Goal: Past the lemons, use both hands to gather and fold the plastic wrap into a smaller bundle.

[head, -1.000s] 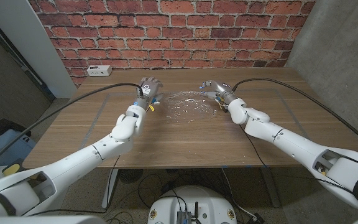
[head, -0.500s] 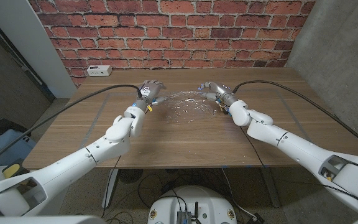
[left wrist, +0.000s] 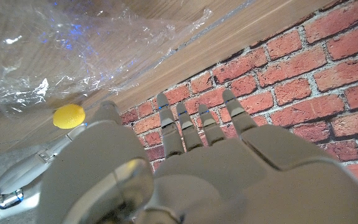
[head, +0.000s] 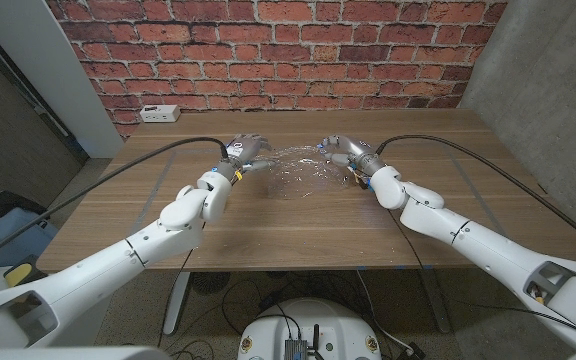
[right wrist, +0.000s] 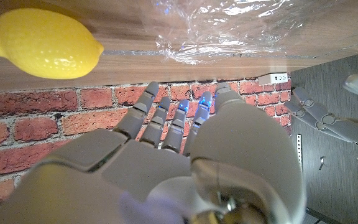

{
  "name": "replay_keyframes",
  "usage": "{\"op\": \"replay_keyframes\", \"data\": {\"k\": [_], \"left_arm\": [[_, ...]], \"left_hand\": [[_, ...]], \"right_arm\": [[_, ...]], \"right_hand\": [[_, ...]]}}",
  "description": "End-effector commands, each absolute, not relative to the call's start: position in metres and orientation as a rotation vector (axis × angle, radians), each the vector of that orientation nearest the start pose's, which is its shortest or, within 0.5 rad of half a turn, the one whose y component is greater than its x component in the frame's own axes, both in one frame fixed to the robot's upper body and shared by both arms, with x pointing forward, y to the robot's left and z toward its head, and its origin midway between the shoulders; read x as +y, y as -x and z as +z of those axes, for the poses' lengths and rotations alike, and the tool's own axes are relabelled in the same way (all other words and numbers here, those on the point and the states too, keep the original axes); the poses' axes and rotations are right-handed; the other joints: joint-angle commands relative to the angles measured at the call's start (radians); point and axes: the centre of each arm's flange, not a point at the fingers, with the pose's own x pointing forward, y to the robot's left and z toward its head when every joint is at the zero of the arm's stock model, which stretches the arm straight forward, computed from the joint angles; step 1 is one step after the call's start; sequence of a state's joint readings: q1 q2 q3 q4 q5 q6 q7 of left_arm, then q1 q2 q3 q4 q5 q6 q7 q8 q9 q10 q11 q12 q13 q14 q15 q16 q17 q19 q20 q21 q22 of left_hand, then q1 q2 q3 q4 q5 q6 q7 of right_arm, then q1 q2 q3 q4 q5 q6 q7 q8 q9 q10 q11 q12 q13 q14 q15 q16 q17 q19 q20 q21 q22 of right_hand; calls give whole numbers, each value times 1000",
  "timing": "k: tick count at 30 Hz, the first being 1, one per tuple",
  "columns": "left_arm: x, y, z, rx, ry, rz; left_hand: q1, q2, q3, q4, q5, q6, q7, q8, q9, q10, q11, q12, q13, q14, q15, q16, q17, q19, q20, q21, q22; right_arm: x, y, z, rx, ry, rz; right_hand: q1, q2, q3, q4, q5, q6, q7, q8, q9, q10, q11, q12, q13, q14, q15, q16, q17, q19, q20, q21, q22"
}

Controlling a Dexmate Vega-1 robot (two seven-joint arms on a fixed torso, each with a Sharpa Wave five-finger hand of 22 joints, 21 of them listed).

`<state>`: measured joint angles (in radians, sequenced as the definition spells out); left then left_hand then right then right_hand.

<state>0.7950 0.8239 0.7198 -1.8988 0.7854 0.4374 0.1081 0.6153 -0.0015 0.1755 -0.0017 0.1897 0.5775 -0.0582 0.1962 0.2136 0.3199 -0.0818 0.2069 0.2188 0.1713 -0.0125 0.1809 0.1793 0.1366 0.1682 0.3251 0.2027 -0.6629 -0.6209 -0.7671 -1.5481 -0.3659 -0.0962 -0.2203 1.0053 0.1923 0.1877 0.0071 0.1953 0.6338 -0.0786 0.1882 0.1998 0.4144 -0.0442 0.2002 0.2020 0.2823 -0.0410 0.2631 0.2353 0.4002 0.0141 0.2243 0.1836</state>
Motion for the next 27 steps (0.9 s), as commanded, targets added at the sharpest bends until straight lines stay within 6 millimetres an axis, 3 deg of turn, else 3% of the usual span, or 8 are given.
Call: {"op": "replay_keyframes", "data": {"k": [1, 3, 6, 9, 12, 15, 20, 27], "left_arm": [[194, -564, 8, -663, -1650, 171], [193, -562, 7, -659, -1664, 170], [192, -560, 6, -652, -1689, 169], [191, -558, 4, -644, -1709, 169], [190, -555, 3, -635, -1719, 168], [189, -553, 1, -620, -1730, 157], [188, -552, -3, -600, -1745, 136], [186, -549, -6, -584, -1776, 129]], "left_hand": [[0, -20, -11, -2, 10, 16, 6, 6, -3, -8, -1, 1, 2, -12, 2, 0, 2, -18, 10, -9, 0], [0, -25, -14, -4, 12, 19, 7, 6, -4, -10, -3, 0, 2, -14, 4, 0, 2, -19, 10, -10, 0], [2, -35, -18, -9, 16, 16, 5, 4, -7, -19, -5, -2, 1, -18, 7, -1, 2, -22, 11, -12, 0], [13, -54, -25, -22, 26, -2, -18, -5, -13, -37, -10, -5, -1, -28, 9, 0, 1, -23, 11, -16, -2], [20, -64, -29, -29, 32, -18, -22, -10, -16, -48, -12, -7, -3, -35, 12, -1, 1, -26, 12, -19, -3], [30, -80, -38, -39, 44, -47, 30, -17, -21, -56, -12, -5, -5, -42, 13, 1, 1, -30, 12, -25, -3], [31, -88, -44, -42, 50, -23, 54, -6, -23, -53, -12, -1, -6, -47, 13, 1, 1, -33, 10, -28, -3], [37, -92, -47, -46, 55, -14, 39, -3, -25, -54, -14, 0, -7, -49, 15, 2, 1, -32, 11, -30, -4]], "right_arm": [[-153, -623, -11, -719, 1137, 60], [-151, -622, -11, -727, 1139, 64], [-147, -619, -12, -738, 1155, 65], [-145, -618, -13, -736, 1156, 80], [-142, -616, -14, -733, 1157, 93], [-141, -616, -16, -725, 1156, 104], [-141, -614, -19, -723, 1148, 110], [-140, -612, -22, -718, 1124, 125]], "right_hand": [[-8, 0, 9, 3, -5, 2, 3, 1, 1, 4, 4, 3, 5, 11, -72, 1, 0, -1, 6, 1, 3], [-9, 0, 11, 3, -5, 2, 4, 1, 1, 5, 4, 3, 5, 11, -72, 1, 0, -1, 6, 2, 3], [-6, -9, 27, -3, -3, 3, 5, 4, -1, 7, 3, 4, 5, 14, -69, -6, -4, 0, -47, 1, 3], [-8, -12, 32, -5, -4, 5, 6, 5, -1, 10, 4, 5, 5, 11, -73, -11, -6, -3, -69, 0, 2], [-11, -14, 33, -4, -5, 4, 5, 4, -1, 8, 3, 5, 5, 9, -72, -13, -7, -4, -68, -1, 2], [-15, -15, 33, -2, -5, 0, 5, 3, -2, 4, 4, 3, 5, 6, -70, -15, -7, -7, -66, -2, 2], [-22, -14, 35, 1, -6, -4, 3, 2, -2, 3, 3, 3, 4, 3, -69, -17, -7, -11, -57, -3, 2], [-30, -15, 38, 4, -7, -6, 3, 2, -3, 0, 5, 2, 4, 4, -67, -19, -8, -13, -43, -4, 2]]}}
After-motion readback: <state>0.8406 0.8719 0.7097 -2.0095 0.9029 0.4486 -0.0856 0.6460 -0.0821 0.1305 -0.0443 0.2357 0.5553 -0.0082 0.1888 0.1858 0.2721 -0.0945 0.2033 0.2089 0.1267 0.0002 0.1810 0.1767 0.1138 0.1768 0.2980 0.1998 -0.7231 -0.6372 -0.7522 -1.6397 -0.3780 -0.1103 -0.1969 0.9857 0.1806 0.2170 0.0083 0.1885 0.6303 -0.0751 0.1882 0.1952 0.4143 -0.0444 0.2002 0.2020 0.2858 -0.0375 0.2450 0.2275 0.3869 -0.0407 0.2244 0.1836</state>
